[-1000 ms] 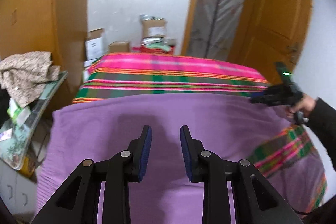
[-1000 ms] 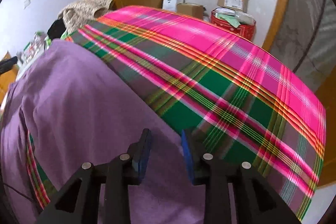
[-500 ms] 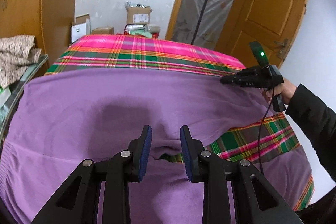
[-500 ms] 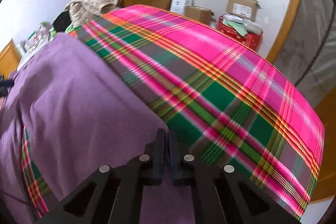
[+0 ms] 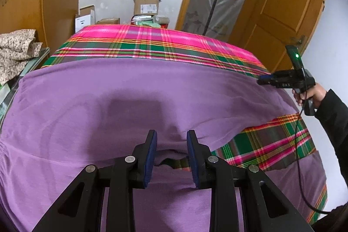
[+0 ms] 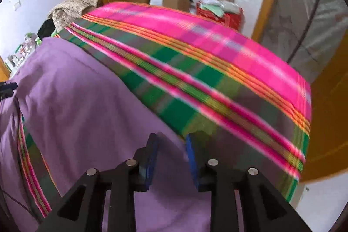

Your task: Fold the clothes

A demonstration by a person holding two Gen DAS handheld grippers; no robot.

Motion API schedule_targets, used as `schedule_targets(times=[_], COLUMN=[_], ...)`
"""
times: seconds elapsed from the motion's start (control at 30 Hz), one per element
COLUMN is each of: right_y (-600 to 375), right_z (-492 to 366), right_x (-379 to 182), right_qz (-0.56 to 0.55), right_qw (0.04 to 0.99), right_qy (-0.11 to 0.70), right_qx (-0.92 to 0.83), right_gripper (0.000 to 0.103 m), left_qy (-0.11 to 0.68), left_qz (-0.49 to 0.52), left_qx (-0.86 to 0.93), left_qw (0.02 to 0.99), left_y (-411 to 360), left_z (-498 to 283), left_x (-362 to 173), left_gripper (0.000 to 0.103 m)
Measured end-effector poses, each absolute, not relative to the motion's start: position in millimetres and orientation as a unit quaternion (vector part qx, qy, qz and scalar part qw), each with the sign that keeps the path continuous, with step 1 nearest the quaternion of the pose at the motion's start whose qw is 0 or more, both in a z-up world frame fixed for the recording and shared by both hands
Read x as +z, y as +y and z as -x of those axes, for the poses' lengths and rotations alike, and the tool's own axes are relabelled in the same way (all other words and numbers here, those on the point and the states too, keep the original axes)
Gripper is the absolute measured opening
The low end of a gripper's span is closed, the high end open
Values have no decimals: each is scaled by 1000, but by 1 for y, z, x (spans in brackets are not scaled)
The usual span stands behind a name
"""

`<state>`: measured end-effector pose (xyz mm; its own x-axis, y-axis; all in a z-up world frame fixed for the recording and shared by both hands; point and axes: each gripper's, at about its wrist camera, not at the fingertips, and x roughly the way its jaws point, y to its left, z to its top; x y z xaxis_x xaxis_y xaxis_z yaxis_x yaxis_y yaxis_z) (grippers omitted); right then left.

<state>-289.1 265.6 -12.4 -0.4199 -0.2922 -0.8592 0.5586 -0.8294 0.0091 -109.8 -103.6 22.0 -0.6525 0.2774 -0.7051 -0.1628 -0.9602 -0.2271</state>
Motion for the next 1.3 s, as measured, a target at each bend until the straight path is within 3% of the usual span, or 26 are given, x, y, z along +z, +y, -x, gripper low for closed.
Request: schedule_targets(times=[0.23, 0.3, 0.33, 0.53, 0.73, 0.9, 1.1, 1.3], right_y=[278, 276, 272, 272, 290, 360, 453, 471], right_z=[292, 292, 291, 299, 299, 278, 247, 227], right_x=[-13, -14, -14, -11, -7, 3, -14, -41], right_qz=[-460, -461, -459, -436, -438, -429, -436, -447], right_qw=[261, 281, 286, 254, 228, 173, 106, 142], right_qy=[129, 121, 130, 137, 102, -3, -152, -225], right_qx=[-839, -833, -831, -852, -863, -887, -880, -854], right_gripper=[32, 9, 4, 4, 10, 33, 40, 41], left_qy=[-54, -49, -49, -43, -35, -39, -36, -40], left_qz=[400, 400, 400, 405, 405, 407, 403, 361], left_qx=[905, 905, 905, 903, 903, 902, 902, 917], left_qw=[136, 137, 138, 140, 142, 140, 152, 165], left_y=[-81, -76, -75, -66, -57, -56, -42, -24], left_z=[111, 112, 111, 115, 118, 122, 122, 118], left_x=[26, 27, 27, 27, 28, 27, 27, 46], left_gripper=[29, 29, 29, 29, 29, 29, 29, 29])
